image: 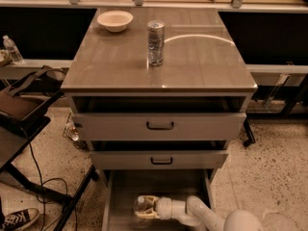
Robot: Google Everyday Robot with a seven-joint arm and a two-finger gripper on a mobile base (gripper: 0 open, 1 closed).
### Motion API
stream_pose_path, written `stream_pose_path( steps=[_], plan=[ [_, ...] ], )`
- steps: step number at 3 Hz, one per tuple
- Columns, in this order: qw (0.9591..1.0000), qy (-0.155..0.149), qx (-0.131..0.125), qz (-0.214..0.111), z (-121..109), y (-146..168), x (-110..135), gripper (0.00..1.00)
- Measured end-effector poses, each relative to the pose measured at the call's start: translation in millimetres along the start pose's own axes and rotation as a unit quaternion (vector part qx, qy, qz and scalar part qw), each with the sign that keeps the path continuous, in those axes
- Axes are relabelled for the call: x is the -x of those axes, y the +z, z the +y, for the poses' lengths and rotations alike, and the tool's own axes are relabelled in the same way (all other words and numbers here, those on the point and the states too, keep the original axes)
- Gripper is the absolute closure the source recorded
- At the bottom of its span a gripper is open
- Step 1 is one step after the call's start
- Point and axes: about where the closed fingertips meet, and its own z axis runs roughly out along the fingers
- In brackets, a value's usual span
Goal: Place water bottle into bottom drawer
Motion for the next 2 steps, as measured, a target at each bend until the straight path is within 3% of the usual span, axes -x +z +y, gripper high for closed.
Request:
stream_pose_path(
  steps=[1,2],
  plan=[
    [1.0000,0.000,0.000,0.000,0.0,0.1,0.0,0.14],
    [1.0000,0.001,0.002,-0.001,1.2,2.3,0.1,0.00]
  ],
)
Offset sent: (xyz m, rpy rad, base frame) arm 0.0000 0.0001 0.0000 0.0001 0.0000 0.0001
